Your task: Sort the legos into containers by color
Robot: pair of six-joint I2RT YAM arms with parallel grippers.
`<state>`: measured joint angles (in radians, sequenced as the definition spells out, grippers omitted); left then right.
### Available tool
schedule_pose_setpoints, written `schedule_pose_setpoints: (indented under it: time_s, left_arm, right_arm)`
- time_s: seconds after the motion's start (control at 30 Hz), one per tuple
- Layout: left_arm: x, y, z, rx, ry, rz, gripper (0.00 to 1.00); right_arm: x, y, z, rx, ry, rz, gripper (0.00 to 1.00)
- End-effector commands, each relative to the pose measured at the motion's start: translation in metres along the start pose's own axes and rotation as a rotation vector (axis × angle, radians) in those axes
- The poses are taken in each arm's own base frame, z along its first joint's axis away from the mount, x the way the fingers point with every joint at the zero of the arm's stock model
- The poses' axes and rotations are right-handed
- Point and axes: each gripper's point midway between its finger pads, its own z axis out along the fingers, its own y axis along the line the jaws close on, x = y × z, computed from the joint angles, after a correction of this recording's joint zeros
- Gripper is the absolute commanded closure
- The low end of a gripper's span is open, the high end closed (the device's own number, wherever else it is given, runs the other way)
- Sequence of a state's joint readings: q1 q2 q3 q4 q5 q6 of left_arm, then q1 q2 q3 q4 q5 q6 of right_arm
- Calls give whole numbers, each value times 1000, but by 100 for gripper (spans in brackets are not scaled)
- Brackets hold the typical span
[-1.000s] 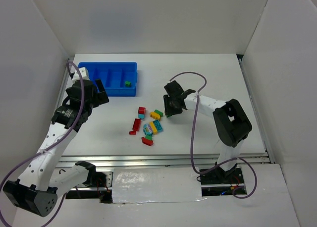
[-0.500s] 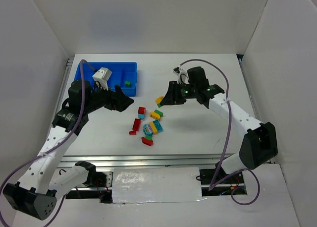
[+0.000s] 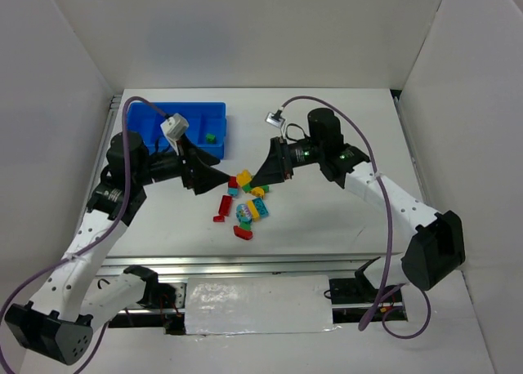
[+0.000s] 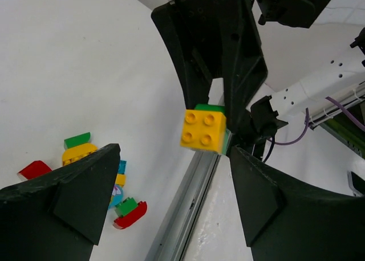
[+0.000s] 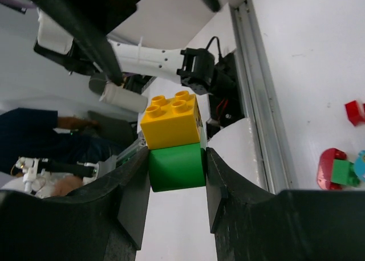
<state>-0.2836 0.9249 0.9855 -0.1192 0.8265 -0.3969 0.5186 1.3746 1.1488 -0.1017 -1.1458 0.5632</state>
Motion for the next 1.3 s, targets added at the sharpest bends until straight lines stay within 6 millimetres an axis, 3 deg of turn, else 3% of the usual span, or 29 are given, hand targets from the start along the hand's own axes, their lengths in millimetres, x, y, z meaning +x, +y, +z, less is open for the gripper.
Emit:
schedule_pose_setpoints:
  time_s: [0.0,0.23,0.57,0.63,0.73,0.87,0.9,0.97,1.0,1.07,1.1,1.27]
  left_arm:
    - [-11,-10,4,58,-11,27,10]
    - [2,-9,13,78,58,-8,24]
    - [8,-21,15,176,98,-14,35]
    - [9,-25,15,199,102,-14,44]
    - [8,-33,13,244,104,-6,48]
    - [4,-40,11,274,95,9,71]
    - [3,-41,10,275,91,12,85]
    - [0,-43,10,278,84,17,99]
    - [-1,-42,10,270,79,18,100]
    - [-4,-42,9,257,65,24,100]
    - [-4,-43,8,257,64,22,100]
    - [-5,-44,7,249,51,23,100]
  right_arm:
    - [-3,25,8,-79,11,-58,100]
    - [-13,24,19,-76,4,-71,100]
    - [-15,23,27,-83,10,-67,100]
    - [-15,25,27,-91,9,-73,100]
    - [-17,25,28,-96,8,-74,100]
    - [-14,30,31,-124,19,-77,99]
    - [-14,31,32,-126,21,-77,94]
    - [-14,32,32,-137,20,-83,76]
    - [-7,31,31,-153,34,-71,50]
    - [-6,38,29,-195,11,-90,36]
    - [-9,45,28,-223,-10,-143,25]
    - [-9,49,24,-232,-54,-177,27]
